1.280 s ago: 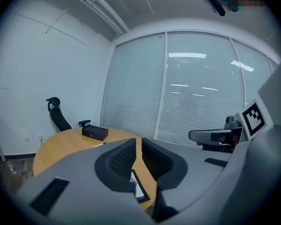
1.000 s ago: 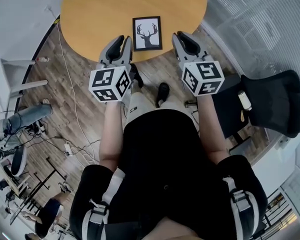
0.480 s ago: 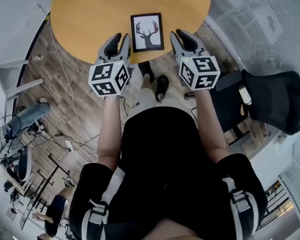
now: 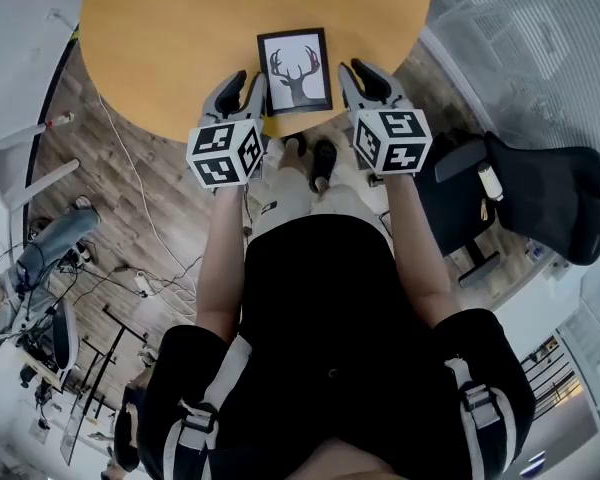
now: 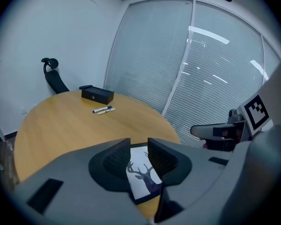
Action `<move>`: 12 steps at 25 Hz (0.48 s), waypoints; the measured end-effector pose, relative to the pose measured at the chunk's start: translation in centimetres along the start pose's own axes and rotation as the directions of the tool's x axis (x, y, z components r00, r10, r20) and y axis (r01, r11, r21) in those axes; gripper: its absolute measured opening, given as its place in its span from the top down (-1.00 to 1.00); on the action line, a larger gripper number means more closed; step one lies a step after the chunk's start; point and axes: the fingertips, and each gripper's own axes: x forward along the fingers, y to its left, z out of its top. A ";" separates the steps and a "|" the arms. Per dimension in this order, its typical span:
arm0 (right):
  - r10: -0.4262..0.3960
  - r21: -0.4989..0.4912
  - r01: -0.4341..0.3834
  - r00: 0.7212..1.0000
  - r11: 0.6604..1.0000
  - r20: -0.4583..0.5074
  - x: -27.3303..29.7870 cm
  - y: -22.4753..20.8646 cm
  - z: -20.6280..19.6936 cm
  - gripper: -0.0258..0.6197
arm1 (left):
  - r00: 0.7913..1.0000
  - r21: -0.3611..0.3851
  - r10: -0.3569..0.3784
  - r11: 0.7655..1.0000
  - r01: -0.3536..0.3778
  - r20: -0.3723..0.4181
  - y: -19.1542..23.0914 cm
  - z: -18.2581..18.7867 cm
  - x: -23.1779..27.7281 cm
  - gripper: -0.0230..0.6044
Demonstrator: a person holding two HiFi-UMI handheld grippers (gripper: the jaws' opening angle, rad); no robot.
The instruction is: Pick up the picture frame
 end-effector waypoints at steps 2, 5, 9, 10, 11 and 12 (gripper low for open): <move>-0.009 0.004 0.009 1.000 1.000 -0.027 1.5 -0.6 -1.0 0.62 | 1.000 -0.008 -0.001 1.000 0.001 -0.026 1.0 -0.7 1.5 0.57; -0.028 0.025 0.029 0.998 0.999 -0.059 3.4 -1.4 -2.2 0.60 | 0.998 -0.019 -0.002 1.000 0.001 -0.063 2.4 -1.7 3.5 0.56; -0.052 0.037 0.055 0.996 0.998 -0.075 5.7 -2.2 -3.3 0.60 | 0.993 -0.024 -0.015 1.000 0.012 -0.118 3.7 -3.5 5.6 0.53; -0.060 0.040 0.063 0.995 0.997 -0.079 6.2 -2.4 -3.7 0.60 | 0.991 -0.030 -0.019 0.999 0.015 -0.132 4.0 -4.0 6.0 0.53; -0.064 0.046 0.068 0.994 0.997 -0.086 6.8 -2.6 -4.0 0.60 | 0.989 -0.037 -0.022 0.999 0.017 -0.145 4.3 -4.6 6.4 0.53; -0.065 0.049 0.070 0.993 0.996 -0.095 7.3 -2.7 -4.4 0.60 | 0.987 -0.045 -0.025 0.999 0.018 -0.158 4.6 -5.1 6.9 0.52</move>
